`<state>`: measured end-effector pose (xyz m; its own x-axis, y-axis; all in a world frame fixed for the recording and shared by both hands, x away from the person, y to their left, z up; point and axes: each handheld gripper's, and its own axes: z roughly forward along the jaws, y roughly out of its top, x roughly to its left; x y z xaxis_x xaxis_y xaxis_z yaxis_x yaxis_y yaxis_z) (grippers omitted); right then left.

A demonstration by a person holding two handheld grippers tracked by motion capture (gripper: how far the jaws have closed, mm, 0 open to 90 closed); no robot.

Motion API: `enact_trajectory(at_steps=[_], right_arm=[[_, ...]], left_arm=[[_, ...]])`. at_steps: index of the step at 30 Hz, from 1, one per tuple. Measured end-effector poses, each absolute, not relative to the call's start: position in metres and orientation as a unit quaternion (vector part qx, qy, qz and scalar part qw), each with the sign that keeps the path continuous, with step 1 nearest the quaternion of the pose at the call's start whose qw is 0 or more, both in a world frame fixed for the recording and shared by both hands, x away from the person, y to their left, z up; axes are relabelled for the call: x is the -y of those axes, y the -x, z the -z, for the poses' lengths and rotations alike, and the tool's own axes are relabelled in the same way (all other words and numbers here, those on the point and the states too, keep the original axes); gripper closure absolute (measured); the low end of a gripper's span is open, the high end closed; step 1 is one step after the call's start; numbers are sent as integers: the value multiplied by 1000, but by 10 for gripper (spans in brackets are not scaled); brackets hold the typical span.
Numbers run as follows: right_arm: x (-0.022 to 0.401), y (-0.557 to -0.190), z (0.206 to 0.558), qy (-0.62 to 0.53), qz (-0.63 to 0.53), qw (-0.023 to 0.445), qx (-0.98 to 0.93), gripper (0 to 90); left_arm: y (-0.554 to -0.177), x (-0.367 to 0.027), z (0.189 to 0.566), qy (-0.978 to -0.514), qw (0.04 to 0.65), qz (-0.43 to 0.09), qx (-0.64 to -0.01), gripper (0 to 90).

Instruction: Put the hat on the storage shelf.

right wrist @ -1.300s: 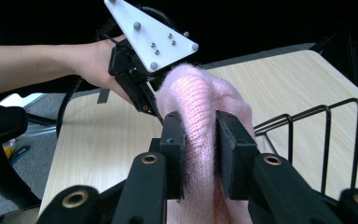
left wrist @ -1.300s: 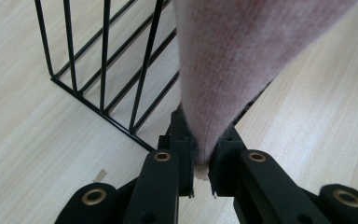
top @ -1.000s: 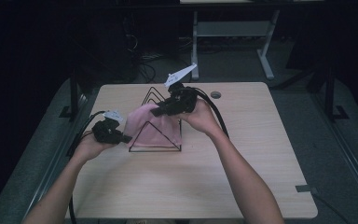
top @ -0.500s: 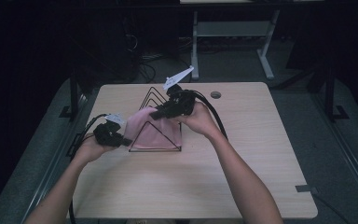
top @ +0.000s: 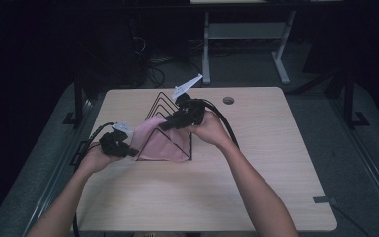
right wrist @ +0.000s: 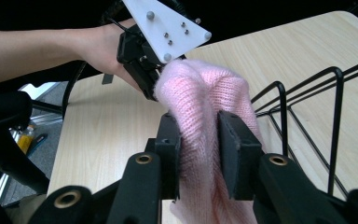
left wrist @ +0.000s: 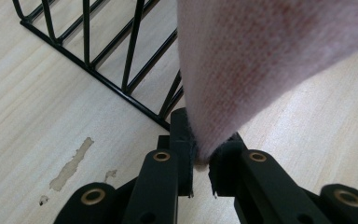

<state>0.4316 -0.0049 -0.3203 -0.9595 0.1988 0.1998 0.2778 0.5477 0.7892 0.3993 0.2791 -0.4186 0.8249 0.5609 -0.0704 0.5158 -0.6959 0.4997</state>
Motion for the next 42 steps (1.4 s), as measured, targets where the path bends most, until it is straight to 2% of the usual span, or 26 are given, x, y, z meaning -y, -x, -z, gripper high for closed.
enact_trajectory(at_steps=[8, 11, 13, 16, 20, 35, 42], right_arm=[[6, -432, 321, 139, 453, 44, 880, 621], [8, -431, 321, 145, 455, 45, 877, 566], [13, -429, 320, 150, 462, 46, 873, 495], [21, -427, 320, 166, 468, 35, 867, 425], [33, -425, 321, 181, 477, 35, 859, 388], [67, -422, 320, 213, 474, 16, 854, 341], [88, -420, 322, 229, 479, 7, 848, 341]], left_arm=[[-398, -281, 424, -917, 260, -44, -298, 784], [-397, -283, 425, -916, 258, -44, -304, 735], [-396, -286, 425, -911, 263, -42, -315, 685], [-395, -289, 424, -911, 266, -42, -312, 658], [-393, -290, 423, -910, 269, -43, -313, 631], [-387, -293, 416, -897, 289, -46, -331, 512], [-385, -294, 413, -895, 295, -45, -332, 494]])
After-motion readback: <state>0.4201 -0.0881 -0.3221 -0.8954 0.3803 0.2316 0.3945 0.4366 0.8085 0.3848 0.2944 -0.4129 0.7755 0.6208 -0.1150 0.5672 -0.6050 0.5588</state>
